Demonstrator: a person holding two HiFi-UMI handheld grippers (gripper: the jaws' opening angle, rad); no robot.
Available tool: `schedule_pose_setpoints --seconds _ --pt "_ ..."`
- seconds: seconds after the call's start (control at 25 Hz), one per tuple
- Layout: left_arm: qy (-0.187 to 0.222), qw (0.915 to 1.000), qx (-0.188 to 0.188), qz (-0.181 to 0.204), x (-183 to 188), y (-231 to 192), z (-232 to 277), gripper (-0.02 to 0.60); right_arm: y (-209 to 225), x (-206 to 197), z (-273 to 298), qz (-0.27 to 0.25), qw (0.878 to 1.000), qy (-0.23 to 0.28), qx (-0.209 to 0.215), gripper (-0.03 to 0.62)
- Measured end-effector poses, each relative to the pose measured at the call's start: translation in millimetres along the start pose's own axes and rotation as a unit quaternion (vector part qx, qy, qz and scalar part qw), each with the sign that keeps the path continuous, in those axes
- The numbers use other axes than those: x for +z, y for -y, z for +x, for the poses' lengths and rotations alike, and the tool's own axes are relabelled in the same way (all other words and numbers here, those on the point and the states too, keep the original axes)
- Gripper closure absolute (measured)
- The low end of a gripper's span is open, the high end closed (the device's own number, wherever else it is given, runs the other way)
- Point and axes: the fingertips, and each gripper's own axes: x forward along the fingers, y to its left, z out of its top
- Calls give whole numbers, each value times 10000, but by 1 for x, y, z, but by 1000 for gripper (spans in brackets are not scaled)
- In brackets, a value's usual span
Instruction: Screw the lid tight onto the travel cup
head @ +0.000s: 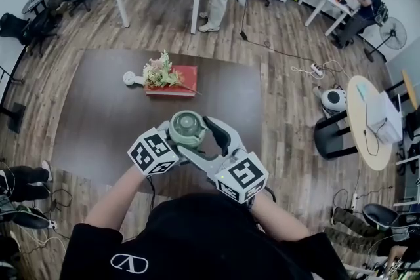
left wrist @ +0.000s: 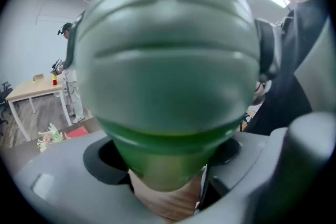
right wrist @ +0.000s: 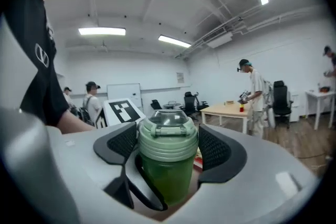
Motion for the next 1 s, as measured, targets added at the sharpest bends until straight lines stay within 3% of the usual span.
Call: schedule_pose_setpoints --seconds 0.08,0.16,0.32,0.4,0.52,0.64,0.76,0.88,1.0 --pt "39 9998 -167 44 2 4 -4 184 -3 12 -10 152 9961 284 823 210" --pt "17 9994 -321 160 2 10 -8 184 -2 16 -17 -169 9884 279 1484 200" --pt "-58 9975 -601 358 3 22 -11 184 -9 -4 -16 -1174 9546 -474 2698 200" --pt "-78 9968 -666 425 5 27 -10 184 -11 -6 -13 -1220 9434 -632 3020 198" --pt "1 9972 -624 406 10 27 -10 184 -12 2 -10 -952 9413 -519 3198 203" --pt "76 9987 -419 285 13 17 -12 186 -9 8 -3 -568 9577 -204 2812 209" --pt "68 9997 -158 151 6 6 -13 186 -10 4 7 -487 9789 -73 1981 212" --pt "31 9998 193 84 0 -5 -15 186 -8 -3 15 -403 9970 -159 642 214" --pt "24 9989 465 112 -1 -14 -12 186 -2 -6 17 -118 9970 -330 -688 214"
